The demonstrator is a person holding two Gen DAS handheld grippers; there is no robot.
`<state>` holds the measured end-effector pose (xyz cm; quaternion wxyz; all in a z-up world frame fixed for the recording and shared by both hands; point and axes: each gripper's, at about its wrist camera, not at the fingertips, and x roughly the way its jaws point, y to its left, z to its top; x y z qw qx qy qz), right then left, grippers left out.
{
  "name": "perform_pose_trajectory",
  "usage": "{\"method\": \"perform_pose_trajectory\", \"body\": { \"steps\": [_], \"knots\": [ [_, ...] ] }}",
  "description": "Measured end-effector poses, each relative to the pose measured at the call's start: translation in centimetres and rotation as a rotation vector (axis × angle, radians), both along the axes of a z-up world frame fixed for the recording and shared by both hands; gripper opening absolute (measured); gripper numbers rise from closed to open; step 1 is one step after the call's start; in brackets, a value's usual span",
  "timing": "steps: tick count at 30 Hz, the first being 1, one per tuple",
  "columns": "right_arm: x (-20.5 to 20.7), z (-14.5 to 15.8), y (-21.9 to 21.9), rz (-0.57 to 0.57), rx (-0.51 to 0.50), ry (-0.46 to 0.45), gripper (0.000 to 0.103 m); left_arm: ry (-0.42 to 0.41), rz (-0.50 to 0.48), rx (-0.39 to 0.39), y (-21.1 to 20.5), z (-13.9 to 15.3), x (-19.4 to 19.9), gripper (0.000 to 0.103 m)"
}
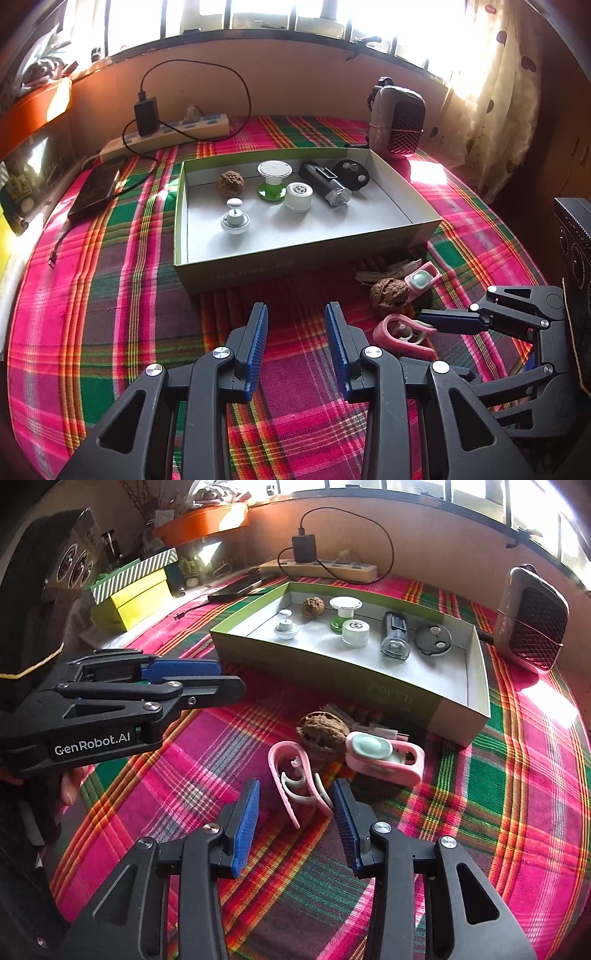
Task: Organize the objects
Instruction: 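Grasp the pink curved clip with the right gripper while the left approaches the walnut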
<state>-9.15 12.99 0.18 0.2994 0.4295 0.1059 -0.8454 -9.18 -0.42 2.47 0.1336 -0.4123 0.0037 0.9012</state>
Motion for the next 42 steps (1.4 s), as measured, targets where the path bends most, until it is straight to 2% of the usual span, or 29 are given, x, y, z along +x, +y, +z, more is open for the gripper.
{"method": "perform_pose_trajectory", "body": {
  "steps": [11, 14, 17, 28, 34, 42],
  "knots": [
    [0.0, -0.1, -0.9, -0.015, 0.034, 0.033, 0.041, -0.015, -0.014, 0.009, 0.1, -0.2, -0.3, 0.031],
    [0.2, -0.1, -1.1, -0.024, 0.067, 0.055, 0.031, -0.017, -0.023, 0.011, 0.3, -0.3, -0.3, 0.031],
    [0.4, -0.1, -0.6, -0.029, 0.056, 0.052, 0.024, -0.02, -0.035, 0.013, 0.6, -0.3, -0.4, 0.031],
    [1.0, -0.1, 2.2, -0.094, 0.054, 0.055, 0.024, -0.037, -0.117, 0.05, 2.6, -0.1, -0.9, 0.031],
    [0.3, -0.1, 4.1, -0.165, 0.039, 0.047, 0.024, -0.05, -0.158, 0.068, 4.2, -0.2, -1.3, 0.035],
    [-0.2, 0.0, 5.4, -0.207, 0.039, 0.047, 0.025, -0.071, -0.167, 0.045, 5.5, -0.7, -1.9, 0.035]
  ]
}}
